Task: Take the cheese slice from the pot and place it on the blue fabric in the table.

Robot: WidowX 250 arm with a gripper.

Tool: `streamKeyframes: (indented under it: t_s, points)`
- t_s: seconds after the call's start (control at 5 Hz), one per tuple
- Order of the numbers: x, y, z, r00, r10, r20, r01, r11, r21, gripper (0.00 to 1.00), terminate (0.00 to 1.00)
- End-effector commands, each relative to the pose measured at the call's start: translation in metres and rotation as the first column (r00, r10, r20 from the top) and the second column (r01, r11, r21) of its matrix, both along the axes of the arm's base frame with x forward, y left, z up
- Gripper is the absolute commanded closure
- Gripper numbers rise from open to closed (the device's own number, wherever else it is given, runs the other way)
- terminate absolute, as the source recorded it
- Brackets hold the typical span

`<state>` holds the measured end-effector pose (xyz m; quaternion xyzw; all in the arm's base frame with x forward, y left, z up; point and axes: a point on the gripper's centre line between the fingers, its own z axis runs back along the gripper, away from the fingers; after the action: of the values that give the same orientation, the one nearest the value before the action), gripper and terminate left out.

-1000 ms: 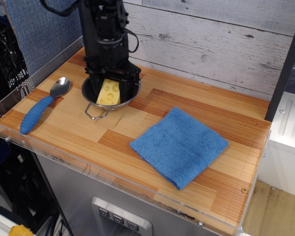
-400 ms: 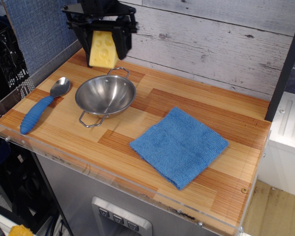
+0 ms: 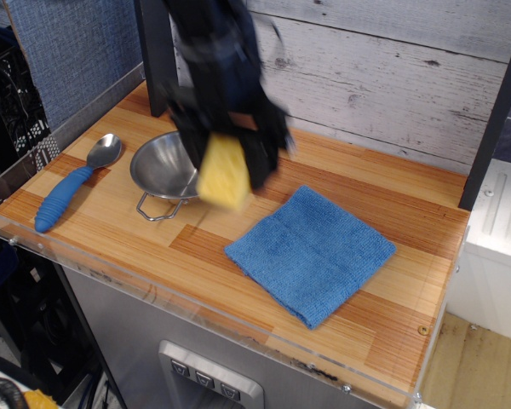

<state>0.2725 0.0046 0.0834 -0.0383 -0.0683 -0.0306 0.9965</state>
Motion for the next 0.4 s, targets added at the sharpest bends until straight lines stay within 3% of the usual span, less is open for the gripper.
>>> streamKeyframes:
  t_s: [0.0,0.2]
  points:
    - [-0.0032,-0.0333,-0.0254,0.995,-0.101,0.025,0.1,0.993,0.06,1.0,0.0]
    - [-0.0003,-0.0362,-0.0268,0.995,-0.091,0.032,0.088,0.994,0.069,1.0,0.0]
